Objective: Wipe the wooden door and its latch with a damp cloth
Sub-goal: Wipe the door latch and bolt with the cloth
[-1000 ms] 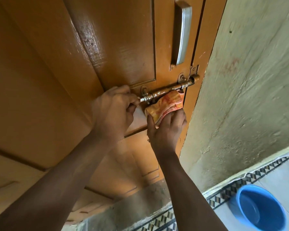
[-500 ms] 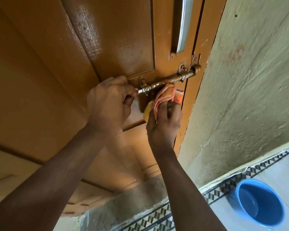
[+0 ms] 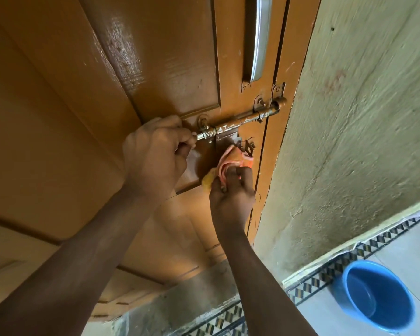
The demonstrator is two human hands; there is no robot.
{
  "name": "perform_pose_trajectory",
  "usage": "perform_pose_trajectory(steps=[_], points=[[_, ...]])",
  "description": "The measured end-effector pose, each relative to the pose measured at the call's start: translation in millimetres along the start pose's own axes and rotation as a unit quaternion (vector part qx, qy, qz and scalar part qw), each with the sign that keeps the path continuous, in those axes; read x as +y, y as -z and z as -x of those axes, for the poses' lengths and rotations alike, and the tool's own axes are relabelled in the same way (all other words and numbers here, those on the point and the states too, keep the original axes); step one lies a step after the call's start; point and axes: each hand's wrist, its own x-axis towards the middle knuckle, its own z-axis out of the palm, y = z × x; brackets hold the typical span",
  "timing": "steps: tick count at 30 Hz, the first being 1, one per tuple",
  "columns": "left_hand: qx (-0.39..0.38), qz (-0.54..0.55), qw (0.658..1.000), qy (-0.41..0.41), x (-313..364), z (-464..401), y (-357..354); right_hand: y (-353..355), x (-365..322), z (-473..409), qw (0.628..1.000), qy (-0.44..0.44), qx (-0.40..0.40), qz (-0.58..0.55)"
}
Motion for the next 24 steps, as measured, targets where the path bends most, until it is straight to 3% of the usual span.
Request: perform_pose_trajectory(steps=[3,5,7,12,14,17,19,22,24], points=[[0.006,-0.005,1.000,0.001,-0.3,-0.2,-1.1,-1.9,-26.0,-9.1,0.999,0.024,0.036,-0.024],[0.003,-0.005,1.000,-0.001,-0.7,-0.7,-1.1,-5.2,-24.7,-6.6,0.995,0.092,0.021,0.026],[-0.003,-0.003,1.000,0.001,-1.5,-0.5,-1.0,-6.6,-10.8,0.7,0.994,0.101,0.006,0.048],[-0.002,0.002,1.000,0.001,-0.2,-1.1,0.5,0.3,-21.8,-4.6,0.993,-0.071,0.059,-0.070],[0.001,-0.002,1.000,-0.004,0.1,-1.4,0.2,0.3,-32.7,-13.9,0.995,-0.037,0.068,-0.066],[0.009,-0.004,1.000,-0.006,-1.3,0.1,-0.7,3.9,-29.8,-8.9,0.998,0.058,0.009,-0.010],[0.011,0.006,1.000,-0.008,-0.2,0.4,0.0,14.7,-23.3,-7.1,0.999,0.046,-0.002,-0.010],[0.003,0.034,0.999,-0.031,-1.6,2.5,-0.1,38.7,-29.3,-17.6,0.995,0.006,0.084,-0.062],[-0.006,0.042,0.999,-0.027,-5.9,9.3,0.5,50.6,-42.7,-30.4,0.991,0.040,0.117,-0.055]])
